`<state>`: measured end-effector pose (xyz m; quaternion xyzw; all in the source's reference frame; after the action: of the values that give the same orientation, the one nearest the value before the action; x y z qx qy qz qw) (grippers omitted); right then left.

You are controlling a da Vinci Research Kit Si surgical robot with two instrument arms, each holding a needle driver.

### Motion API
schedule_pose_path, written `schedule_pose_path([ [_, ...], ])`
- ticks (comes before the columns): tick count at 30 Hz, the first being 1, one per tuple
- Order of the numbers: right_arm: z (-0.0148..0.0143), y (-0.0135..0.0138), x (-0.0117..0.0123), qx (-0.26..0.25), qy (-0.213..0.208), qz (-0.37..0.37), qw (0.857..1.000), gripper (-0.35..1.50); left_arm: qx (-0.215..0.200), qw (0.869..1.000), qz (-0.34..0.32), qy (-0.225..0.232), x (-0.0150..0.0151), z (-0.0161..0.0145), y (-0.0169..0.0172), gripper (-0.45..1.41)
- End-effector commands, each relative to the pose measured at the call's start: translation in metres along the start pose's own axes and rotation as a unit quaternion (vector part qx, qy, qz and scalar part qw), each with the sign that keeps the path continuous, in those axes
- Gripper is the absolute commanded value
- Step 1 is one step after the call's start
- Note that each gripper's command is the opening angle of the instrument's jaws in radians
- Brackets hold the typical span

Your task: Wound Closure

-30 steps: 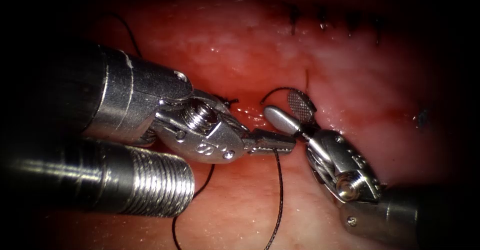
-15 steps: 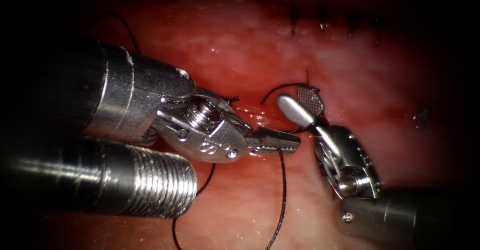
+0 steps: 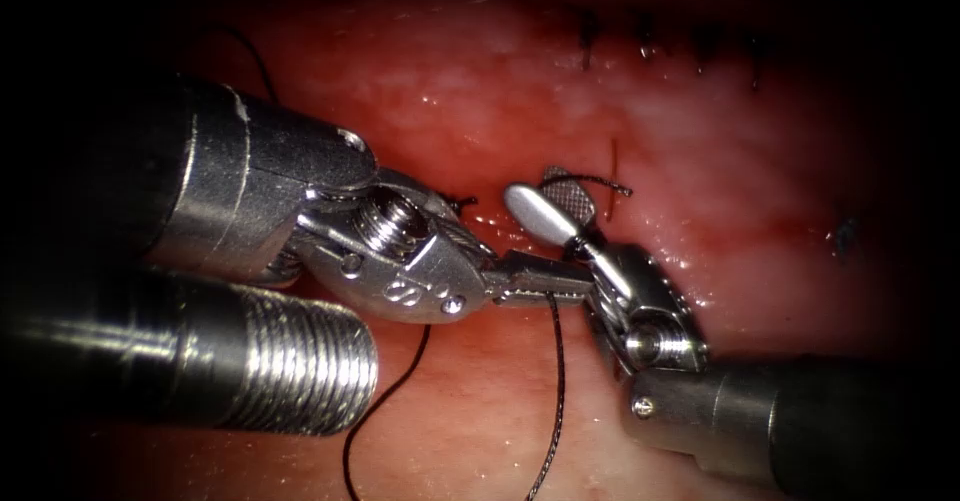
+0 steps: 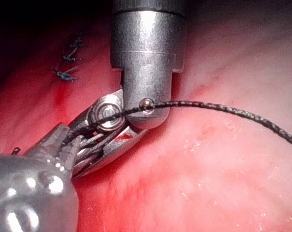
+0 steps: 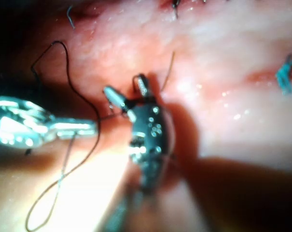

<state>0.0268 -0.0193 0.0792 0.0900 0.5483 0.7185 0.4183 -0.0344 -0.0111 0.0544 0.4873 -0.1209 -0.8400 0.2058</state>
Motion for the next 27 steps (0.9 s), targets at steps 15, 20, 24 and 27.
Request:
schedule_pose_path([
  [15, -0.0008, -0.0028, 0.0018, 0.0, 0.033, -0.038, 0.999, 0.83, 0.001, 1.0, 0.001, 0.0, 0.0001, 0.0007, 0.0002, -0.45],
  [20, 0.0, -0.0023, 0.0021, -0.005, 0.039, -0.04, 0.998, 0.78, 0.001, 1.0, 0.002, 0.001, 0.0001, 0.0006, 0.0004, -0.45],
  [24, 0.0006, -0.0022, 0.0021, -0.008, 0.042, -0.046, 0.998, 0.63, 0.0, 1.0, 0.002, 0.001, 0.0001, 0.0004, 0.0005, -0.45],
  [27, 0.0009, -0.0023, 0.0021, -0.011, 0.044, -0.066, 0.997, -0.1, 0.0, 1.0, 0.002, 0.002, 0.0001, 0.0002, 0.0006, -0.45],
])
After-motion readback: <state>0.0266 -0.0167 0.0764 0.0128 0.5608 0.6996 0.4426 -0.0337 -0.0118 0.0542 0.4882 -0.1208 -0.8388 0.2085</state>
